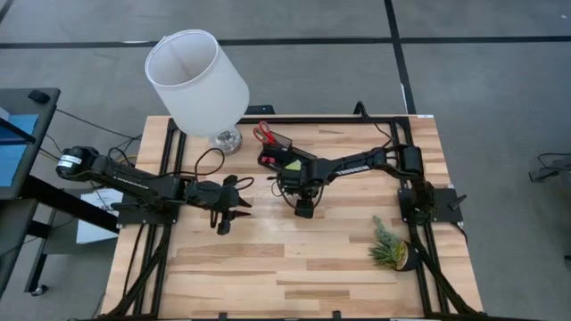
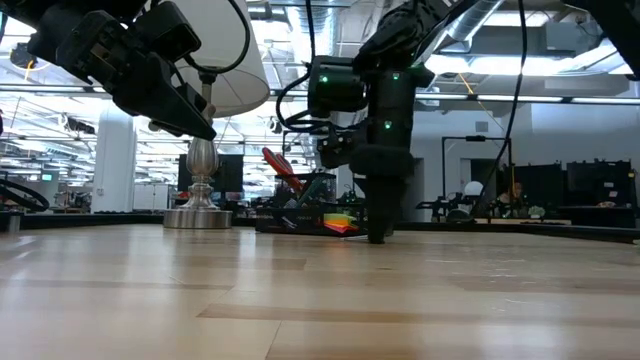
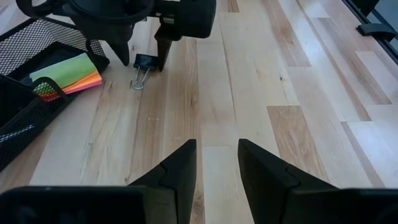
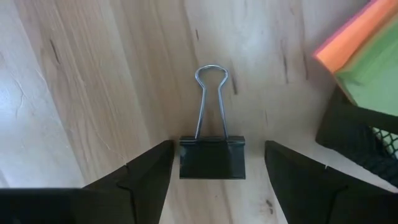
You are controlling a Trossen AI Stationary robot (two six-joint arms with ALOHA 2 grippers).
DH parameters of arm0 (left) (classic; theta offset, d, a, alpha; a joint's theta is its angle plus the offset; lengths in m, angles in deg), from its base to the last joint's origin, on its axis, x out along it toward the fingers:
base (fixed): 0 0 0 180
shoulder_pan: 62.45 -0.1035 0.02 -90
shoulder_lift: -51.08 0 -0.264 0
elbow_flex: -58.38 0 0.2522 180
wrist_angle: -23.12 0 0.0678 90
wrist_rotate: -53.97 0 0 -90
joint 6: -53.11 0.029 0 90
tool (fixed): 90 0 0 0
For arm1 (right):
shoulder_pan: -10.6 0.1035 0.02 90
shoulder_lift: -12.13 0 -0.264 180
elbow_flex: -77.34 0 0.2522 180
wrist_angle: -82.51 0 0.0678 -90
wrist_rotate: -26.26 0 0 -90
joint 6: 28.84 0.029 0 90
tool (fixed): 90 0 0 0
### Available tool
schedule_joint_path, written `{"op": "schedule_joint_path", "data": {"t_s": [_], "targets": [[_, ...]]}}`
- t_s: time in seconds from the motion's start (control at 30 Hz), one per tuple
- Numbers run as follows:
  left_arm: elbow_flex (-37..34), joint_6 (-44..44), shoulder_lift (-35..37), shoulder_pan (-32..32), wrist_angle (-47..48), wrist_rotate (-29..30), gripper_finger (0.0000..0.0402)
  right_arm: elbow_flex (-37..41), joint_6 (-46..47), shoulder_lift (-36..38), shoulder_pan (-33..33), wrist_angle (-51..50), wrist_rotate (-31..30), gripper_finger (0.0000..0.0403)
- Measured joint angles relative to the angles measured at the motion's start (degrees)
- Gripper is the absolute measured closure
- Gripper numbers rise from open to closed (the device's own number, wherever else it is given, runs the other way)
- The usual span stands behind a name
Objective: Pick and place office supplies into organizer
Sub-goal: Put the black binder clip into the black desk organizer
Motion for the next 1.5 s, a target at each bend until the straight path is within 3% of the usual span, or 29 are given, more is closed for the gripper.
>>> {"op": "schedule_joint_path", "data": {"t_s": [0.2, 0.43, 0.53, 0.73, 0.97, 1.23, 1.5], "targets": [[0.0, 0.02, 0.0, 0.0, 0.0, 0.0, 0.029, 0.03, -1.14, -0.38, -0.15, -0.14, 1.78, 0.0182], [0.0, 0.04, 0.0, 0.0, 0.0, 0.0, 0.029, -0.07, -4.65, -0.28, -0.29, 1.02, 3.32, 0.0275], [0.0, 0.07, 0.0, 0.0, 0.0, 0.0, 0.029, -2.02, -5.8, -0.26, 0.27, 1.29, 3.3, 0.0274], [0.0, 0.18, 0.0, 0.0, 0.0, 0.01, 0.029, -8.94, -4.25, -0.12, 1.75, 11.11, 5.57, 0.0273], [0.31, -2.03, 0.0, 0.01, -0.53, -1.02, 0.029, -12.92, -7.24, -0.05, 0.39, 20.15, -8.69, 0.0252], [0.33, -1.49, 0.0, 0.8, -1.62, -2.35, 0.029, -12.88, -2.82, -1.46, -5.45, 19.77, -12.46, 0.0274], [0.33, -1.44, 0.0, 1.03, -1.8, -2.36, 0.029, -10.43, 0.49, -1.52, -9.81, 19.79, -12.21, 0.0219]]}}
